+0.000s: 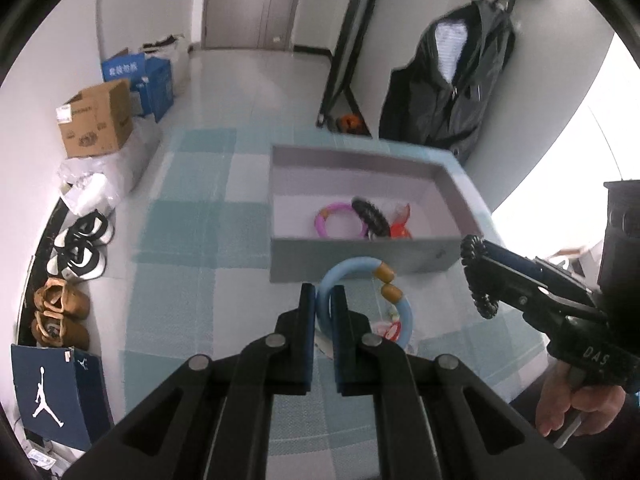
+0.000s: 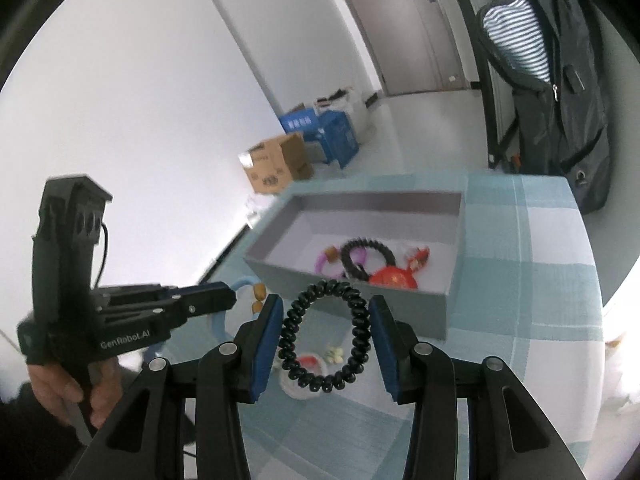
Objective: Organize jewelry
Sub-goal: 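Carry the blue ring toy and black bracelet over the grey box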
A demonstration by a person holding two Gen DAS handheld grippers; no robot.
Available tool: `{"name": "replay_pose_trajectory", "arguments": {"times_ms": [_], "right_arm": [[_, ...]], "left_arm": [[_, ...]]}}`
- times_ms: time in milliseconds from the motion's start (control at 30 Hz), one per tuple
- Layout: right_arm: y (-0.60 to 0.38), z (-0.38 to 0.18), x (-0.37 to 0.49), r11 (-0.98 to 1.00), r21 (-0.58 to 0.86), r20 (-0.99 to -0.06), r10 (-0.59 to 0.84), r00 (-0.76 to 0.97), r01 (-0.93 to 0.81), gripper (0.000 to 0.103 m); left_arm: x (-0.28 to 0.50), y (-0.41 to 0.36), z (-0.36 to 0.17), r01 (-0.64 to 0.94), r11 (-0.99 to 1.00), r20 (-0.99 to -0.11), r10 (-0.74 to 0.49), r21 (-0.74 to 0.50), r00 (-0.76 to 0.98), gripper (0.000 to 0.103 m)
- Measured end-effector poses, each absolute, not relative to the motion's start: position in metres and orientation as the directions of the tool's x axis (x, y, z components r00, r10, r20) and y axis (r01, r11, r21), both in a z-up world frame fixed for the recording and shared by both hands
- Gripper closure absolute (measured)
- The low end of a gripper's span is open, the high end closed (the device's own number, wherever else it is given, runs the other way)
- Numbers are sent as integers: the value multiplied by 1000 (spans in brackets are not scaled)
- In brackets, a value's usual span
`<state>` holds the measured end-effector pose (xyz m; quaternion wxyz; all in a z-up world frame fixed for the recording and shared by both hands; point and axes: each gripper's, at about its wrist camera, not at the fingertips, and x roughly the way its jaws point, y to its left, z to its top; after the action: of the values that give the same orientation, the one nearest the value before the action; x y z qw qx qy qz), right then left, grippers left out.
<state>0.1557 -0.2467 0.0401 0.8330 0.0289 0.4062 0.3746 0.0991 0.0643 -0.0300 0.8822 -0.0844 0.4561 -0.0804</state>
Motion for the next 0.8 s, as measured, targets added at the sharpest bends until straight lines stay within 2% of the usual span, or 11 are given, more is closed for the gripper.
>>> {"name": "replay_pose_trajectory", "arguments": {"times_ms": [367,567,800], "right_arm": [[-237,83,184,707,421,-586,690,425,-568,60],[-222,95,205,704,372,-612,676,410,-605,60],[-217,80,234,713,355,-637,658,402,-605,60]], "left_arm": [[118,75,-3,29,966,-761,-219,-255,611,100],[143,76,-3,22,959,-761,-237,-282,604,100],[164,71,-19,36,952,-775,-270,-305,571,100]]}}
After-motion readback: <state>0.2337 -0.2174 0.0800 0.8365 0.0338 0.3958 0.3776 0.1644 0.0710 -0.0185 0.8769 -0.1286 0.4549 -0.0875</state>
